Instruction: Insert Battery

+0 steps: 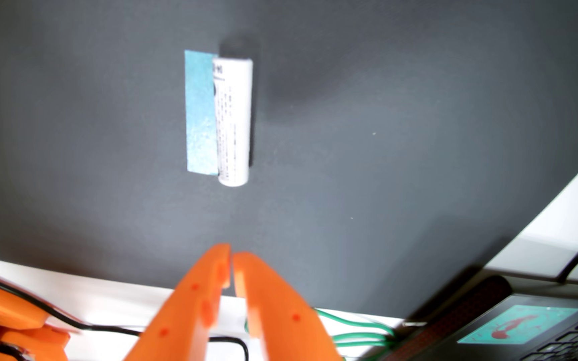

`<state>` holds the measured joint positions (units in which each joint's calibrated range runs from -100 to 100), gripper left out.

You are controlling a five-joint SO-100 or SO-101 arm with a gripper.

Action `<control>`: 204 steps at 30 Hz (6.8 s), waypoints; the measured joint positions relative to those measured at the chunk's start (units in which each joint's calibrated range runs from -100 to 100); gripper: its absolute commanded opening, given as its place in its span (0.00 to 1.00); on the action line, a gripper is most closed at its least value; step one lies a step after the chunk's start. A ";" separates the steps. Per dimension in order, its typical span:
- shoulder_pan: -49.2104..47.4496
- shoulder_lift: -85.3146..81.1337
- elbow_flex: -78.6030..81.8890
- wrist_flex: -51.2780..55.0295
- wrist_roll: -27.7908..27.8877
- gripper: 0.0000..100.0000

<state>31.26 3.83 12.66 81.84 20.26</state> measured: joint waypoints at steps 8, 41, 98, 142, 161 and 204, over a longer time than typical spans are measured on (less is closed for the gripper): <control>0.16 0.00 0.00 0.00 0.00 0.06; 0.33 0.00 4.16 -0.25 1.02 0.13; 0.57 10.82 8.23 -10.46 1.17 0.13; -6.64 -12.40 12.84 -2.26 -10.17 0.02; -28.76 -13.06 15.28 -2.93 -21.86 0.02; -38.92 -13.14 24.50 -14.64 -32.23 0.02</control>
<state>-7.66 -9.32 37.16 67.20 -11.98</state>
